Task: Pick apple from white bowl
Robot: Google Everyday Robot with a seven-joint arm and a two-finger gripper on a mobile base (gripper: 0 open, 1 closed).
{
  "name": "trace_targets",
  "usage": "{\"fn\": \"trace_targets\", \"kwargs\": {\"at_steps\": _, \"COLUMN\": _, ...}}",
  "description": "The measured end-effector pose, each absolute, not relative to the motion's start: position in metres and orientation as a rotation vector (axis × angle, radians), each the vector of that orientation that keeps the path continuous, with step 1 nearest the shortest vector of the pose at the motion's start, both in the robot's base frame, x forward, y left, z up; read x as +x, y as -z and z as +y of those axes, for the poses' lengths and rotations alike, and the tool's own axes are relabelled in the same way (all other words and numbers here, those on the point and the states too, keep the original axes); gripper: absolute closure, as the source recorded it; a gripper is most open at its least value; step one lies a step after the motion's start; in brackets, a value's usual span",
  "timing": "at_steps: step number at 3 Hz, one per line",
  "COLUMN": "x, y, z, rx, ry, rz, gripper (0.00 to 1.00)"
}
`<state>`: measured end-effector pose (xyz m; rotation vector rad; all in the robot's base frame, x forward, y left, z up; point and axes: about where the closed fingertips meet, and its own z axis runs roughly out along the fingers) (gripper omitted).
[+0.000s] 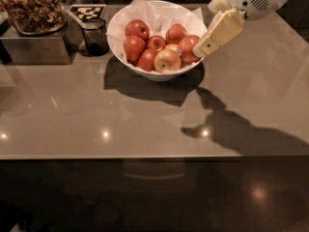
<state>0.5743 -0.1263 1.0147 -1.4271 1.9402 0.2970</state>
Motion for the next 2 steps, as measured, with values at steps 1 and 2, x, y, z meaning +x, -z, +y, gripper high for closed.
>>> {"fn": "trace_targets", "kwargs": {"at_steps": 1, "x": 0.575, "y": -1.014, "z": -0.126, "rx": -1.422, "ry": -0.301, "rz": 1.939, "gripper": 0.34}}
{"fn": "trace_targets", "kwargs": {"at_steps": 2, "x": 0.595, "y": -1.005, "z": -0.116, "rx": -1.428, "ry": -0.347, "rz": 1.926, "gripper": 0.32}}
